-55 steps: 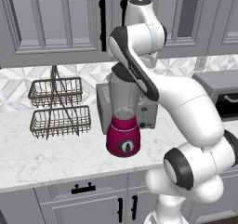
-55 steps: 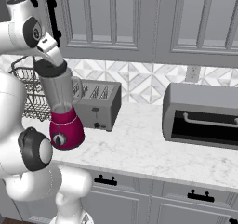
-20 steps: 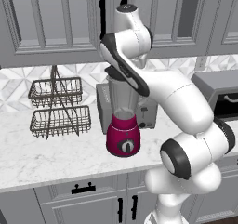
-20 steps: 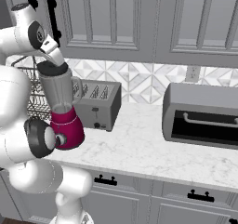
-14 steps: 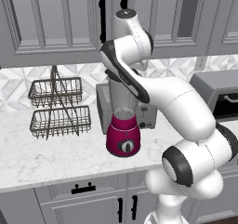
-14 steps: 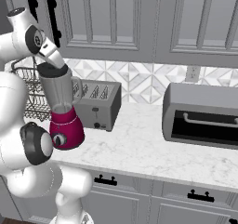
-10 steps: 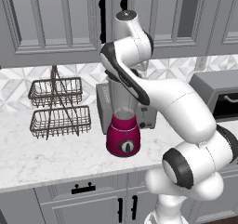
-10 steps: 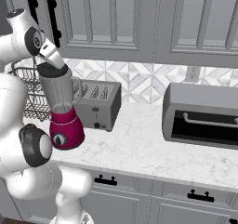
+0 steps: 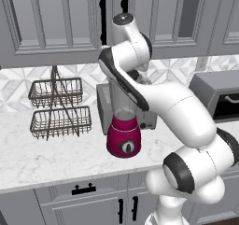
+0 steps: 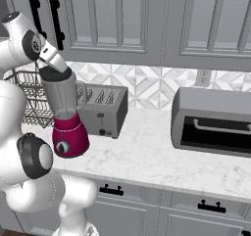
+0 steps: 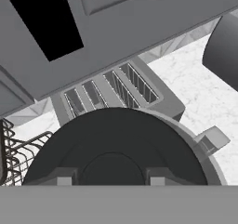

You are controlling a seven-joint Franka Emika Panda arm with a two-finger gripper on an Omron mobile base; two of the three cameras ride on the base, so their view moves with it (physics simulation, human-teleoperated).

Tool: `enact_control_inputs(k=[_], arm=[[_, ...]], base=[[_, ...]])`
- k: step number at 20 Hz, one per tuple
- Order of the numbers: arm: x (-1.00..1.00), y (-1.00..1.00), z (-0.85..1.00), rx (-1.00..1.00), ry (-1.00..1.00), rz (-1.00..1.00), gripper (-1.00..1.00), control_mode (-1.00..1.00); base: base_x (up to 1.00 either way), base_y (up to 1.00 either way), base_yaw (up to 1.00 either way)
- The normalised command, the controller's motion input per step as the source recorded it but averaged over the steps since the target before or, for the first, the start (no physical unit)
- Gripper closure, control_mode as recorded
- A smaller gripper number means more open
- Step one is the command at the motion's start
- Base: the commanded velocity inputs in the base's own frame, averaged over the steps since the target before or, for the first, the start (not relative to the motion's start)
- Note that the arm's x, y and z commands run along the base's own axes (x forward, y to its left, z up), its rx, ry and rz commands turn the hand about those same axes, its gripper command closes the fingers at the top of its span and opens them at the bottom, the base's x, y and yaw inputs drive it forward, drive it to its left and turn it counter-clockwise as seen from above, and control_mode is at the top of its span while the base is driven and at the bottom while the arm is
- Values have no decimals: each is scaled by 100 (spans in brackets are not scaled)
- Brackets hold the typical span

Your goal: Close the lid blender by securely placing the lid on top.

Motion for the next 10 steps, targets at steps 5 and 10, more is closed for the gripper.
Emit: enact_control_inputs(k=[5, 10], arm=[[1, -24, 0, -4, 0, 0, 100, -100], [0, -26, -1, 0, 0, 0, 100, -100]], base=[[0, 0, 0], [0, 0, 0]])
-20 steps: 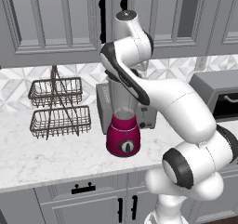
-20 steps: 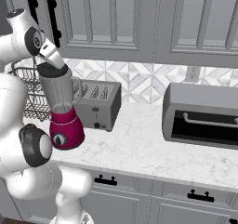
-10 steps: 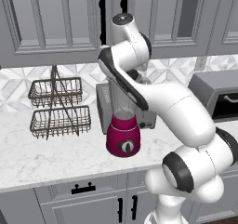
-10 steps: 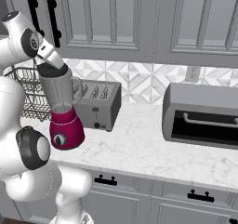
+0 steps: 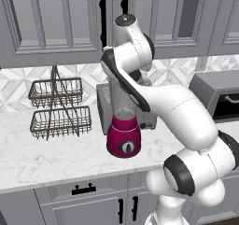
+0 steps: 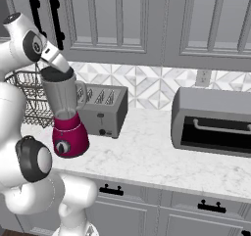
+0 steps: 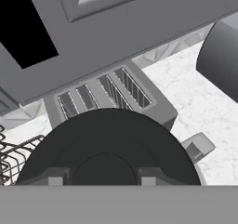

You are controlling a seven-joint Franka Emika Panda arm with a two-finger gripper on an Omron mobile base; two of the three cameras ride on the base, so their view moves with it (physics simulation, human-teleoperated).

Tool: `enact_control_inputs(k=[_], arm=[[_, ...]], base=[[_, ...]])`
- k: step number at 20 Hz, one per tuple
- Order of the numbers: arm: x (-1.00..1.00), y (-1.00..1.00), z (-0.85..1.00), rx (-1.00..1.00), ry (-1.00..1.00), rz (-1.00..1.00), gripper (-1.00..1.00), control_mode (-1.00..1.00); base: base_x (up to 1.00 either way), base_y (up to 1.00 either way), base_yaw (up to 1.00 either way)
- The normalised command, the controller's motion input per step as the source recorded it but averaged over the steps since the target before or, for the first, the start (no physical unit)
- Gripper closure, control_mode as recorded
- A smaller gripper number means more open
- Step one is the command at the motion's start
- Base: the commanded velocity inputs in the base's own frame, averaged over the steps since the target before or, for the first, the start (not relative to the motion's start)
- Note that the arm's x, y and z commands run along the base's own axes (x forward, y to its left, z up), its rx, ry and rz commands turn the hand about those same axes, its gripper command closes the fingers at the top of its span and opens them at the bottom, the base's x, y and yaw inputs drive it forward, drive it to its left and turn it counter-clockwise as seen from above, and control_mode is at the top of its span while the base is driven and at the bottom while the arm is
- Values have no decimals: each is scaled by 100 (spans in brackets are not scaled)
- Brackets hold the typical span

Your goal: Close the lid blender by securely placing the lid on top.

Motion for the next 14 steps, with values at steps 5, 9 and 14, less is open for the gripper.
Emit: enact_control_inputs(k=[5, 9, 14], arm=[[-3, -4, -36, 0, 0, 0, 100, -100], [-14, 0, -45, 0, 0, 0, 100, -100], [-1, 0, -34, 0, 8, 0, 100, -100]], base=[[0, 0, 0], [0, 0, 0], [0, 0, 0]])
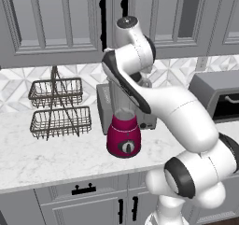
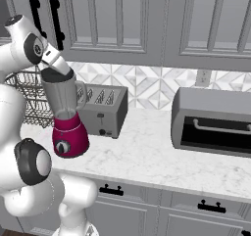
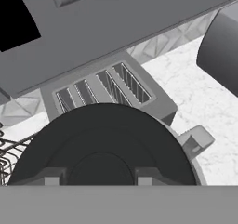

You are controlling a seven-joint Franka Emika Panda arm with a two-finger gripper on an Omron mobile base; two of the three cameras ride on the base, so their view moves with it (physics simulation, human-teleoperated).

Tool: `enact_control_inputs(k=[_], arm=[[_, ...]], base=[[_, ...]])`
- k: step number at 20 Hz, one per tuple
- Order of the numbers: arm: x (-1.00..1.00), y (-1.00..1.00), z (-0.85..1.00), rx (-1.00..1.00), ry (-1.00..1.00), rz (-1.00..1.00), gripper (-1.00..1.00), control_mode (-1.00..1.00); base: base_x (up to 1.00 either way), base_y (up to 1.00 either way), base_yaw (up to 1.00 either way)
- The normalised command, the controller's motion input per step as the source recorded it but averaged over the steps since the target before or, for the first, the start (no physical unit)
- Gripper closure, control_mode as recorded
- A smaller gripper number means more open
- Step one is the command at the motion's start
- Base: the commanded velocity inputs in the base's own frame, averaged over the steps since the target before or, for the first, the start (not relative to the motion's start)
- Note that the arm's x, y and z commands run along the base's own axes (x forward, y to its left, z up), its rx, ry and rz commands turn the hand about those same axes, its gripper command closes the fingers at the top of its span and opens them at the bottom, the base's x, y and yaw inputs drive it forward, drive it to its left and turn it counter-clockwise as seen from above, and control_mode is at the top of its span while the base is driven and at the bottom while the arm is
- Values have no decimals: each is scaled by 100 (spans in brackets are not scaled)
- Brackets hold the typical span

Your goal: Close the lid blender by securely placing the lid on top.

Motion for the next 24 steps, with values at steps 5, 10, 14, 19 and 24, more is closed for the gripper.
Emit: enact_control_inputs(k=[5, 10, 14, 19, 24], arm=[[9, 0, 5, 0, 13, 0, 100, -100], [2, 0, 5, 0, 18, 0, 100, -100], [0, 0, 8, 0, 11, 0, 100, -100], [0, 0, 0, 0, 9, 0, 100, -100], [-15, 0, -38, 0, 3, 0, 100, -100]], base=[[0, 0, 0], [0, 0, 0], [0, 0, 0], [0, 0, 0], [0, 0, 0]])
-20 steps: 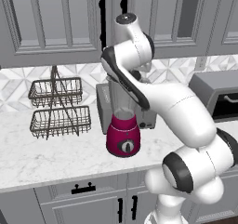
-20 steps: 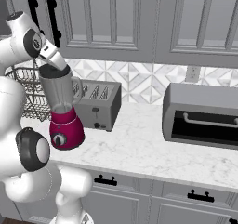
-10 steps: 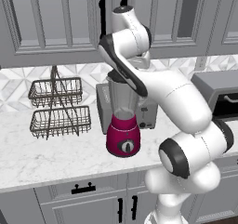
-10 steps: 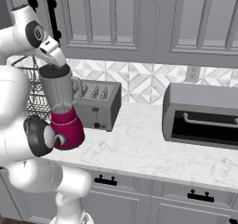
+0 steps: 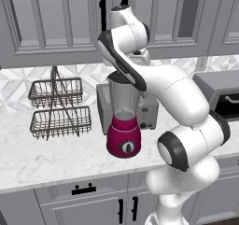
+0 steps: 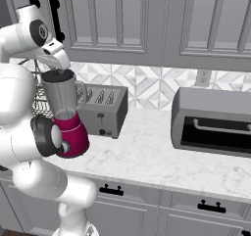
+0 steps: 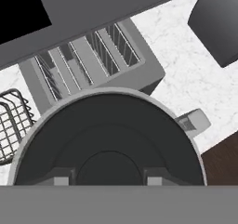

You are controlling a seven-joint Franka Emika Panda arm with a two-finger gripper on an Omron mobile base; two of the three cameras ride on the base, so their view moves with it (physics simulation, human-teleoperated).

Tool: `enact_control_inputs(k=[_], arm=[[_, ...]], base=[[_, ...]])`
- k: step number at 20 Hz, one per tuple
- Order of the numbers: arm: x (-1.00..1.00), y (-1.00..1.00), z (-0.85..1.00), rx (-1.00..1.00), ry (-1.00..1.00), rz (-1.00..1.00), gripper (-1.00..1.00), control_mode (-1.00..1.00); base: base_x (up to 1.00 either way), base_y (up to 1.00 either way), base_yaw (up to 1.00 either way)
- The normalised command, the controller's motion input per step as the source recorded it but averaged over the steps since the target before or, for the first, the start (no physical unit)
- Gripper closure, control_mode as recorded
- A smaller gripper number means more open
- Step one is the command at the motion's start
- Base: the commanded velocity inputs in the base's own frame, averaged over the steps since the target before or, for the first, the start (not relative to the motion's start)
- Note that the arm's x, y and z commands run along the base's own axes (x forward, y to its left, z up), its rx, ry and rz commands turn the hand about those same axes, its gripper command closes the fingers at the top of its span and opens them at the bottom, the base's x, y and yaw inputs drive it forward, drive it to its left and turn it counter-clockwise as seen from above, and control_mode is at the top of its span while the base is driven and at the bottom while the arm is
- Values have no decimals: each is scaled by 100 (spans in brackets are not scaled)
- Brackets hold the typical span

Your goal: Close the lid blender by securely placing the lid on top.

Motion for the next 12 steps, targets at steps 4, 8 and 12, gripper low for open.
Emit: enact_control_inputs(k=[4, 8, 12], arm=[[-41, 0, -67, 0, -10, 0, 100, -100], [-44, 0, -64, 0, -18, 0, 100, -100], [-52, 1, -36, 0, -23, 0, -100, -100]], base=[[0, 0, 0], [0, 0, 0], [0, 0, 0]])
